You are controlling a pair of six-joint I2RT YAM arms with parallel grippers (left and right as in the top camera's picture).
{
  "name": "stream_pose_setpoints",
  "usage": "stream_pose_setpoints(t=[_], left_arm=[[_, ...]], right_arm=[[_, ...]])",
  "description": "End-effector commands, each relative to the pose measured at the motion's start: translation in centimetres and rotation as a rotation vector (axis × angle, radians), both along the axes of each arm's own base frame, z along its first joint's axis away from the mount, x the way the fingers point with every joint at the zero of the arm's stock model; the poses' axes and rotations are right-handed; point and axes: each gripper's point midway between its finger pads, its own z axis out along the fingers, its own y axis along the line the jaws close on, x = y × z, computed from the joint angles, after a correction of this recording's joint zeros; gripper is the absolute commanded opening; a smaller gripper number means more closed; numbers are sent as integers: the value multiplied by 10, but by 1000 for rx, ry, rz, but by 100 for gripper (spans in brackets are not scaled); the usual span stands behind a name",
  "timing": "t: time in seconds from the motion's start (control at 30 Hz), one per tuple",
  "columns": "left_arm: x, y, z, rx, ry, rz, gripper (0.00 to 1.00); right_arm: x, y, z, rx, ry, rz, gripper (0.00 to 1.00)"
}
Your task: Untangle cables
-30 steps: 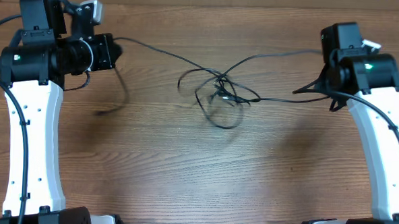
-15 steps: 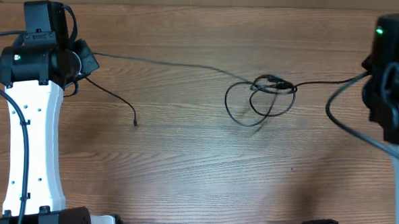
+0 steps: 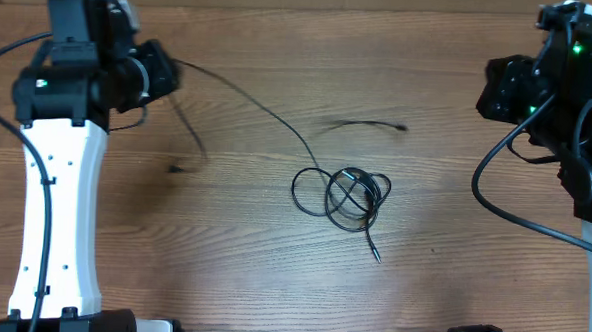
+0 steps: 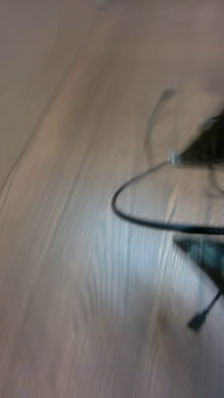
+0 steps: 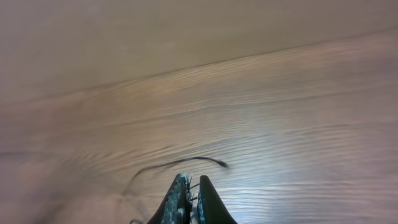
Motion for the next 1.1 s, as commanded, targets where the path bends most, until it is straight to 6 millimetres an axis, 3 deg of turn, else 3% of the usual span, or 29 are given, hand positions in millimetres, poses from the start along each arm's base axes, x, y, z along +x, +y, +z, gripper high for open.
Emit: stream_pose_setpoints(t=[0.0,0.1,0.13,0.2,0.4,0.47,0.6,0.73,0.93,1.07], left_arm=[[-14,-54,16,-10,-94,-309,69],[-18,-73,12,26,-101,-397,88],[-19,-78,9,39,-99,-418,88],[-19,-85,1,72,-76,-428,87],[-27,-116,-38,84,59,-508,80],[-34,-127,-56,82,130,-540,80],[-53,-155,-93,104,265,-648,79],[-74,-189,-125,182,307,-866,79],[-98,-215,-174,431,385,-1022,84],[-111,-217,-204,597,459,-1070,84]], right_arm=[[-5,21,11,37,-32,135,4],[-6,16,8,20,-19,112,5],[-6,14,7,13,-12,103,11],[-8,8,-1,-10,18,75,27],[-14,0,-32,-49,157,44,40],[-14,0,-43,-54,206,44,54],[-15,-1,-66,-61,310,35,57],[-13,-3,-80,-48,377,-3,58],[-15,-45,-86,7,420,-247,75],[-25,-70,-91,82,469,-311,79]])
